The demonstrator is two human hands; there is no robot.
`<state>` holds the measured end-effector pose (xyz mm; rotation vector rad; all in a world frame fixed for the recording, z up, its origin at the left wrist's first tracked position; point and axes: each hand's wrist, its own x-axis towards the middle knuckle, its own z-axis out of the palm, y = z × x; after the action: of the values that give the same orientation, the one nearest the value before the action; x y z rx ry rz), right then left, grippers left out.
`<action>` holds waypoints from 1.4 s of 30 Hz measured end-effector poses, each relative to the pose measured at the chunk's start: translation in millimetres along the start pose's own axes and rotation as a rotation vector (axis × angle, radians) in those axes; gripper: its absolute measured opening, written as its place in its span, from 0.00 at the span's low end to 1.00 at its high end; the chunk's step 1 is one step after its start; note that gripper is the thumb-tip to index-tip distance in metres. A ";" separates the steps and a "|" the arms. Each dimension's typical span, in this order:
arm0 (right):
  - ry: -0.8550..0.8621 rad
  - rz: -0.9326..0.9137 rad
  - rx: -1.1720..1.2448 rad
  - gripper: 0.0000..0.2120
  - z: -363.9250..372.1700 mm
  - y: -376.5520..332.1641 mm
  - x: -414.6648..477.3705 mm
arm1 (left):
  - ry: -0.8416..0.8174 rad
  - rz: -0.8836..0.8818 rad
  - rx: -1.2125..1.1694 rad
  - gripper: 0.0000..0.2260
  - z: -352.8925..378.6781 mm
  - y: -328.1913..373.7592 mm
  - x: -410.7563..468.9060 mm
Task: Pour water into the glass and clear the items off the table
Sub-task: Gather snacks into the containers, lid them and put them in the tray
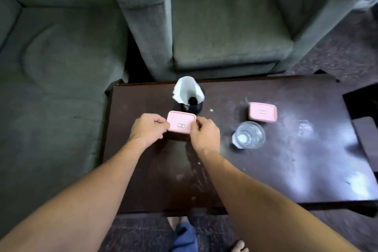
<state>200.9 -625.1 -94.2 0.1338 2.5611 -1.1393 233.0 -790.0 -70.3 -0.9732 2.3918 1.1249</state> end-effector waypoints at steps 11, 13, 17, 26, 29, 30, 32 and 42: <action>0.366 -0.089 0.075 0.11 -199.5 28.6 12.1 | 0.100 0.278 0.020 0.10 77.3 193.4 -78.9; 0.369 -0.031 0.056 0.12 -219.2 42.2 31.0 | 0.121 0.313 0.076 0.13 96.4 217.8 -73.2; 0.310 0.024 0.016 0.13 -229.1 82.8 63.9 | 0.025 0.253 0.128 0.12 136.1 234.4 -44.5; 0.205 0.068 -0.046 0.12 -189.8 131.7 96.9 | -0.074 0.111 0.223 0.11 183.4 208.5 9.2; 0.195 0.080 -0.052 0.12 -185.9 138.9 108.2 | -0.105 0.111 0.239 0.11 189.5 207.0 19.8; 0.188 0.084 -0.053 0.12 -184.7 140.7 109.7 | -0.121 0.106 0.239 0.11 191.3 206.0 22.7; 0.180 0.094 -0.050 0.13 -182.2 143.0 111.2 | -0.155 0.097 0.230 0.10 192.7 206.2 27.9; 0.082 0.326 0.266 0.13 -174.9 152.7 126.3 | -0.434 -0.175 -0.275 0.31 188.2 202.0 42.9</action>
<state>69.6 -399.4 -135.3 0.6475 2.3266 -1.3562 61.6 -571.7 -102.2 -0.8880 1.8093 1.4495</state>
